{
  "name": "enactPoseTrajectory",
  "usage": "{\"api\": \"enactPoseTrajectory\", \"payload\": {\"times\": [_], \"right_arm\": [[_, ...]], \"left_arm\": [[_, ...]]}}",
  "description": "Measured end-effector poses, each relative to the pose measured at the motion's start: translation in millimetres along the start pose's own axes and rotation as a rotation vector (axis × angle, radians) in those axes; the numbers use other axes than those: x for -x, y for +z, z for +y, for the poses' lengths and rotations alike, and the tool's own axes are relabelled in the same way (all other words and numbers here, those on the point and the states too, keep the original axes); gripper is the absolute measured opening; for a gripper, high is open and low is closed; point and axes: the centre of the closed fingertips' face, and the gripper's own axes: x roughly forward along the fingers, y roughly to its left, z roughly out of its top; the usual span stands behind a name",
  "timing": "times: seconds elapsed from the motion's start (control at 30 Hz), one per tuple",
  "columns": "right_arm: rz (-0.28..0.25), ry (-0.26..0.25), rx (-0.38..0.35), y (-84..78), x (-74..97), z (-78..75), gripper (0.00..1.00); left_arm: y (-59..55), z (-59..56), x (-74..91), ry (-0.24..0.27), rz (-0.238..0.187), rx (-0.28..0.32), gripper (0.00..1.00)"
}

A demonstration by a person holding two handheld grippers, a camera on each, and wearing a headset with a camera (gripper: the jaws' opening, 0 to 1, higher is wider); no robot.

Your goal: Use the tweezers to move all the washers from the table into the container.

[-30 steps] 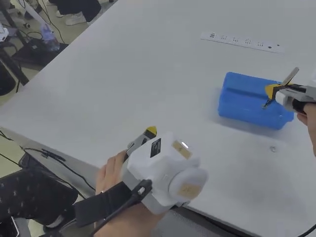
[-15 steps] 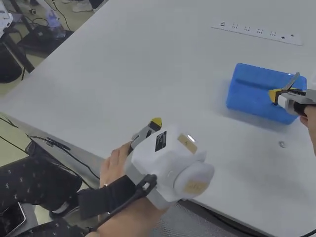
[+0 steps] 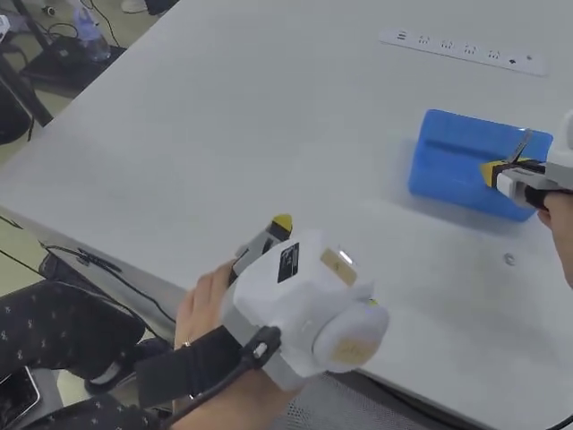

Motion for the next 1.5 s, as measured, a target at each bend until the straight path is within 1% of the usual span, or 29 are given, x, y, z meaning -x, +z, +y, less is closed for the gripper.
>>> {"api": "enactPoseTrajectory", "payload": {"times": [0.13,0.23,0.3,0.33,0.4,0.47,0.57,0.67,0.73,0.83,0.93,1.0,1.1,1.17,1.33,1.37,1.43,1.5], "right_arm": [[0.009,-0.002,-0.011,-0.1,-0.1,-0.9,0.03],[0.002,0.004,0.003,1.6,1.6,2.0,0.03],[0.004,-0.013,0.022,2.9,4.2,1.5,0.04],[0.003,-0.030,0.039,4.5,6.2,-0.6,0.04],[-0.007,-0.029,0.039,7.7,10.3,0.4,0.04],[-0.027,-0.015,0.008,14.1,15.8,1.7,0.04],[-0.062,-0.018,-0.004,24.4,28.4,1.2,0.04],[-0.121,0.006,-0.050,36.0,44.2,4.5,0.04],[-0.153,0.023,-0.071,40.1,54.3,6.9,0.04],[-0.180,0.023,-0.100,39.1,68.7,8.2,0.04],[-0.218,0.033,-0.141,34.9,82.8,10.5,0.04],[-0.225,0.032,-0.147,30.6,89.4,12.6,0.04],[-0.218,0.011,-0.117,15.0,95.1,13.9,0.04],[-0.201,0.006,-0.126,4.5,96.5,13.4,0.04],[-0.179,-0.008,-0.124,-14.6,98.3,14.1,0.04],[-0.173,-0.009,-0.134,-20.2,97.6,14.4,0.04],[-0.172,-0.012,-0.147,-25.4,96.2,14.2,0.04],[-0.158,-0.014,-0.159,-32.3,92.3,14.1,0.04]], "left_arm": [[-0.1,0.6,-0.2,0.002,-0.001,-0.002,0.77],[0.6,1.1,0.4,0.004,-0.006,-0.001,0.77],[0.4,1.6,0.4,0.006,-0.005,0.001,0.77],[0.5,1.7,0.4,0.007,-0.005,0.002,0.77],[1.2,1.7,0.6,0.007,-0.010,0.000,0.77],[1.7,1.4,0.8,0.006,-0.012,-0.003,0.77],[2.0,1.6,0.8,0.007,-0.014,0.000,0.77],[2.8,1.7,0.9,0.008,-0.019,-0.002,0.77],[2.9,1.6,0.9,0.008,-0.019,-0.003,0.77],[3.0,1.8,0.8,0.008,-0.020,-0.003,0.77],[2.9,1.7,0.7,0.008,-0.019,-0.004,0.77],[3.3,1.6,0.9,0.008,-0.021,-0.006,0.77],[3.3,0.6,1.1,0.004,-0.020,-0.011,0.76],[3.2,0.7,1.1,0.006,-0.019,-0.013,0.76],[2.3,0.3,1.0,0.003,-0.014,-0.013,0.76],[2.0,0.0,0.8,0.002,-0.013,-0.014,0.76],[1.6,-0.3,0.8,0.001,-0.010,-0.017,0.76],[1.3,-0.9,0.6,-0.002,-0.009,-0.018,0.76]]}}
